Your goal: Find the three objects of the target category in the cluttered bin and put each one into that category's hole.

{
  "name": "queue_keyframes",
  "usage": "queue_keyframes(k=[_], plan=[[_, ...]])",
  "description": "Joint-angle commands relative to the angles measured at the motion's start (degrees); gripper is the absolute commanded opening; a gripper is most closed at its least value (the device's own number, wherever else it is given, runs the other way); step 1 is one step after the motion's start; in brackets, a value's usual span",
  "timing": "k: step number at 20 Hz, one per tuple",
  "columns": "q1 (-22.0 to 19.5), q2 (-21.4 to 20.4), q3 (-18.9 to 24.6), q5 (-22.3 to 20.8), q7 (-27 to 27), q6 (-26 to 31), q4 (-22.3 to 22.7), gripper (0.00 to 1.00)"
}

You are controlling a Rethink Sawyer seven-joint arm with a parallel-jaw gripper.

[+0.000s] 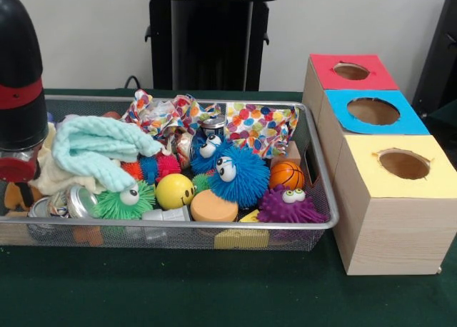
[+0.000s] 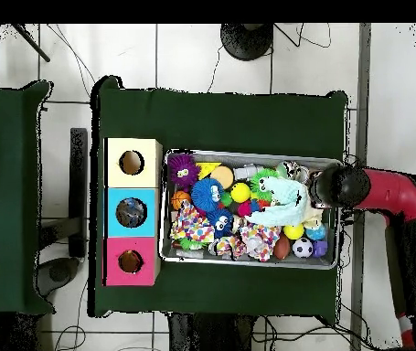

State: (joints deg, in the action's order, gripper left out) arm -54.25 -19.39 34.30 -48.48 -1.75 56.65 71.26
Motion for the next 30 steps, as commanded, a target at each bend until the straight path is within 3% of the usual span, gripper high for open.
queue_keyframes(k=[1, 16, 28, 29, 30], plan=[[-0.05, 2.66, -3.9, -3.84, -1.6, -3.71, 3.41, 1.0], [1.87, 3.35, -7.93, -3.94, 5.0, -6.73, 3.5, 1.0], [-0.16, 5.7, -7.46, -1.63, 4.07, -13.4, 5.39, 1.0], [-0.15, 5.79, -7.61, -1.45, 4.21, -14.13, 5.53, 0.0], [-0.77, 5.95, -7.15, -1.09, 4.9, -15.55, 5.97, 0.0]])
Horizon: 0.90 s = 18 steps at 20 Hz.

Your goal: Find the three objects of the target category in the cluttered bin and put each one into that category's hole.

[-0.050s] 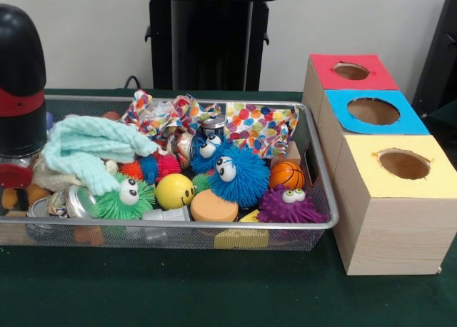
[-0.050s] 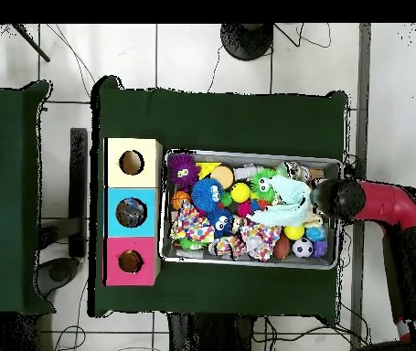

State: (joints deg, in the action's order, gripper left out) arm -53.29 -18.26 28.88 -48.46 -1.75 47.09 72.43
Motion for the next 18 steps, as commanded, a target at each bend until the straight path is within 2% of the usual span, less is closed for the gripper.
queue_keyframes(k=[1, 2, 4, 6, 10, 13, 16, 18], plan=[[-2.35, 4.97, -1.28, -0.75, 5.6, -7.41, 5.24, 0.0], [-2.98, 5.13, -0.82, -0.39, 6.3, -8.84, 5.68, 0.0], [-4.08, 4.58, 0.58, 0.95, 4.11, -8.39, 7.57, 0.0], [-5.14, 3.01, 1.29, 3.48, 6.6, -9.23, 9.39, 0.0], [-2.83, -5.3, -1.06, 5.02, 9.62, -7.31, 13.09, 0.0], [-1.34, -13.52, -1.66, 7.25, 11.56, -5.8, 17.94, 0.0], [-0.93, -21.03, -0.76, 10.35, 11.34, -3.51, 22.8, 0.0], [-0.93, -24.04, 0.06, 12.83, 11.49, -2.65, 25.34, 0.0]])
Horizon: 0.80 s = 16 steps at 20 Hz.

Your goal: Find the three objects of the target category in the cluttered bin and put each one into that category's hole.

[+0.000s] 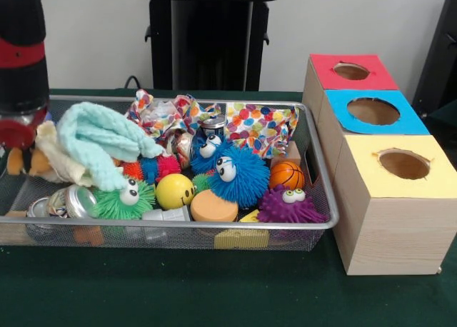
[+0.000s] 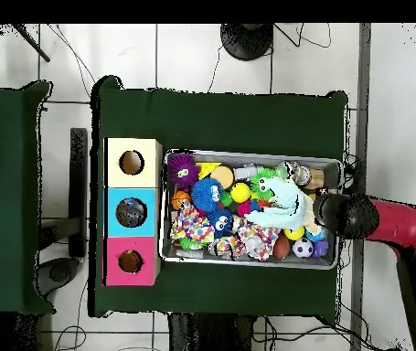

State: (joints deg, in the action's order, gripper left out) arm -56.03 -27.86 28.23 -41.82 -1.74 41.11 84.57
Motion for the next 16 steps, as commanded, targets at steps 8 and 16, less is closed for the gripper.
queue_keyframes(k=[8, 16], plan=[[-1.54, -16.34, 10.95, 15.72, 12.87, -9.98, 23.82, 0.0], [-0.34, -17.72, 15.84, 17.64, 13.46, -17.23, 28.74, 0.0]])
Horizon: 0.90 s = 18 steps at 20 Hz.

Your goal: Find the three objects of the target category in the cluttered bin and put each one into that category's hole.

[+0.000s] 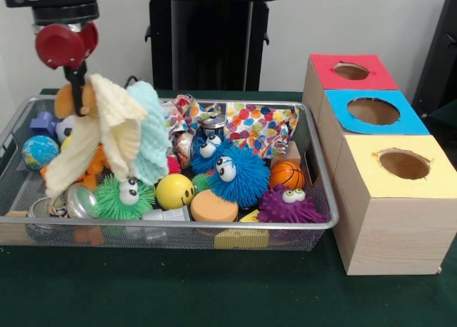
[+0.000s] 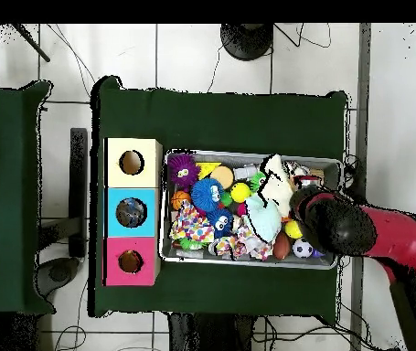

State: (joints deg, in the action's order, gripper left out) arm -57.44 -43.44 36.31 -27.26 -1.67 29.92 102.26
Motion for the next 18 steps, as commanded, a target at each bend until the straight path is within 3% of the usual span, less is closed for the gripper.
queue_keyframes(k=[1, 9, 13, 16, 18], plan=[[1.86, -2.89, 7.27, 3.41, 14.38, -6.51, 11.33, 0.0], [7.55, -6.43, 3.16, 6.26, 19.57, -9.83, 13.33, 0.0], [9.15, -4.13, 0.73, 7.02, 23.68, -16.87, 13.82, 0.0], [8.42, -1.15, 1.68, 6.35, 23.21, -23.69, 13.35, 0.0], [10.12, 0.02, -0.7, 6.03, 24.26, -27.63, 12.02, 0.0]])
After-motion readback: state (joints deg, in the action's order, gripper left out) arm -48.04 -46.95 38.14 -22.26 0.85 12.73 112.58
